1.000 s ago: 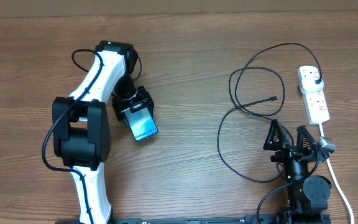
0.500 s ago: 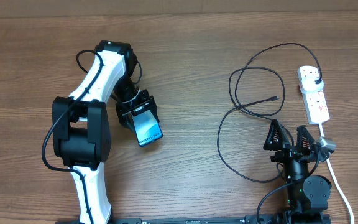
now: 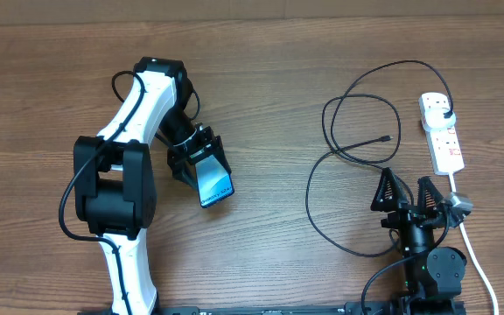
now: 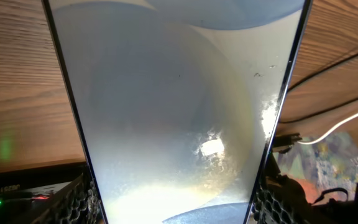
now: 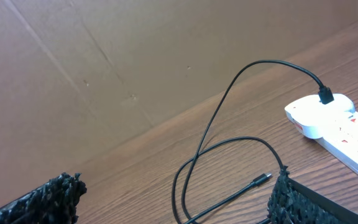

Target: Plug charger to phone and switch on socket

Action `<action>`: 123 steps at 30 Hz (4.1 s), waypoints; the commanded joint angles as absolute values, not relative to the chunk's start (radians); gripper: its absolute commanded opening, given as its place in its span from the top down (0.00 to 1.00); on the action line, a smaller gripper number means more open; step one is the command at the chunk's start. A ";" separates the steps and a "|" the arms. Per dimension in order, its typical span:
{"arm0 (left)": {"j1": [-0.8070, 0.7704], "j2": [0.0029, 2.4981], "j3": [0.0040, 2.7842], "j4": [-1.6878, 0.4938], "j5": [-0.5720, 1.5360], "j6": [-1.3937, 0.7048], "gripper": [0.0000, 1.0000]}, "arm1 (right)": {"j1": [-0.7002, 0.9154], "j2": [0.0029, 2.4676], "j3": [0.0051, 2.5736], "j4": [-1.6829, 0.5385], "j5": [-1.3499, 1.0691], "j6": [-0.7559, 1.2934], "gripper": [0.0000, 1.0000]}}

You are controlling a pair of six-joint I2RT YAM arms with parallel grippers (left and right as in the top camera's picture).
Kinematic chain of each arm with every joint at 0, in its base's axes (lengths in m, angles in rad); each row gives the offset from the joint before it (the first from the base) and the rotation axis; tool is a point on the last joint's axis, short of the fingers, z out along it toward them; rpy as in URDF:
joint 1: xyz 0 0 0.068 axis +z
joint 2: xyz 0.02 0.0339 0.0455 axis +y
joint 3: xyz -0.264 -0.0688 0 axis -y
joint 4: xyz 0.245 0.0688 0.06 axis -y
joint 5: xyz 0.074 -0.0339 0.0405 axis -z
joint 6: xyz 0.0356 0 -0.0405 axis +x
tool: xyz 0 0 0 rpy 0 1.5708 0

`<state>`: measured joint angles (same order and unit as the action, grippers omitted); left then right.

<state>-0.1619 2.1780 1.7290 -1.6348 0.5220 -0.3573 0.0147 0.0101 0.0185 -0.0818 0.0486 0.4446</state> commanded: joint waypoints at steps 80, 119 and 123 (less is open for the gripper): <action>-0.167 1.933 1.845 -1.489 0.421 -0.223 0.19 | 0.245 0.926 0.379 -0.077 -0.051 0.746 0.00; -0.341 0.908 1.660 -1.680 -0.165 -0.607 0.00 | 0.212 1.063 0.379 -0.163 0.209 0.747 0.00; -0.341 0.908 1.514 -1.555 -0.174 -0.606 0.00 | 0.212 1.063 0.379 -0.173 0.209 0.747 0.00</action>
